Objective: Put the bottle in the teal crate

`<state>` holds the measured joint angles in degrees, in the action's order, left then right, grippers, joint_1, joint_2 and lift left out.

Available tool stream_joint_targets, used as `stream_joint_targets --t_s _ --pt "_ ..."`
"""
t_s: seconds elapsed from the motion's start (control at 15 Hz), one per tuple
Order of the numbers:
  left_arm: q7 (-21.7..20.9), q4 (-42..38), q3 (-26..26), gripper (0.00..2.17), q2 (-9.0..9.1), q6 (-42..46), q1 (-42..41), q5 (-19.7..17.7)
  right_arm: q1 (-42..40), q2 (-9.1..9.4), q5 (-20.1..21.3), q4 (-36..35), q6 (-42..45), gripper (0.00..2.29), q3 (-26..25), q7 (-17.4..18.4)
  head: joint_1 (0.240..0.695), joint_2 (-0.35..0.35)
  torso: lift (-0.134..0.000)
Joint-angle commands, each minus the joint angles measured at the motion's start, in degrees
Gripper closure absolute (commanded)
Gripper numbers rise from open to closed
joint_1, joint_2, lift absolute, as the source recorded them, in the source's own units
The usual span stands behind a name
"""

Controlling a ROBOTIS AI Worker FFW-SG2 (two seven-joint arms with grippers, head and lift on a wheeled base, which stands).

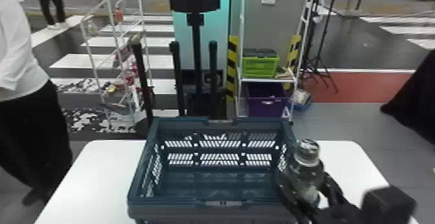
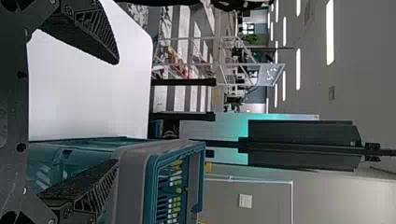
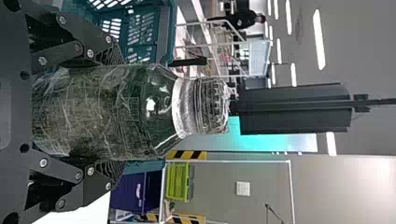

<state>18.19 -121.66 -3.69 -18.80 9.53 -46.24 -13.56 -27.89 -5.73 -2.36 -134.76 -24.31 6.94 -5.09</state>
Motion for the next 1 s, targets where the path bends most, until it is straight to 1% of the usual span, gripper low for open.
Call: stream_joint_targets --t_s 0.0,0.2,0.33,0.47,0.53,0.67,0.8,0.93 --pt "0.00 0.02 0.17 0.13 -0.10 0.00 -0.26 -0.07 8.02 -0.07 0.52 0.99 -11.34 1.72 3.08 0.61 0.499 0.000 0.000" --pt "-0.09 -0.07 0.26 0.13 -0.18 0.00 -0.52 -0.07 18.39 -0.07 0.26 3.98 -24.35 1.72 7.39 1.93 0.499 0.000 0.000" --pt "-0.09 0.11 0.26 0.13 -0.18 0.18 -0.61 -0.07 24.37 0.02 -0.10 6.70 -30.68 1.72 10.20 3.25 0.499 0.000 0.000" --pt "-0.09 0.11 0.26 0.13 -0.27 0.18 -0.61 -0.07 30.96 0.63 -0.62 10.66 -39.11 1.72 12.75 3.42 0.499 0.000 0.000" --pt "-0.09 0.11 0.26 0.13 -0.27 0.18 -0.61 -0.07 33.95 1.16 -0.80 13.21 -41.75 1.72 13.98 3.51 0.499 0.000 0.000" --pt "-0.09 0.11 0.26 0.13 -0.27 0.53 -0.70 -0.07 38.61 3.01 -1.59 18.39 -44.91 1.72 14.16 3.51 0.499 0.000 0.000" --pt "-0.17 0.11 0.44 0.13 -0.36 0.70 -0.87 -0.15 42.65 4.41 -3.35 24.02 -45.27 1.72 14.51 3.51 0.499 0.000 0.000" --pt "-0.17 0.02 0.88 0.13 -0.27 0.70 -1.05 -0.15 45.99 5.47 -4.05 29.03 -46.32 1.72 15.03 3.51 0.499 0.000 0.000"
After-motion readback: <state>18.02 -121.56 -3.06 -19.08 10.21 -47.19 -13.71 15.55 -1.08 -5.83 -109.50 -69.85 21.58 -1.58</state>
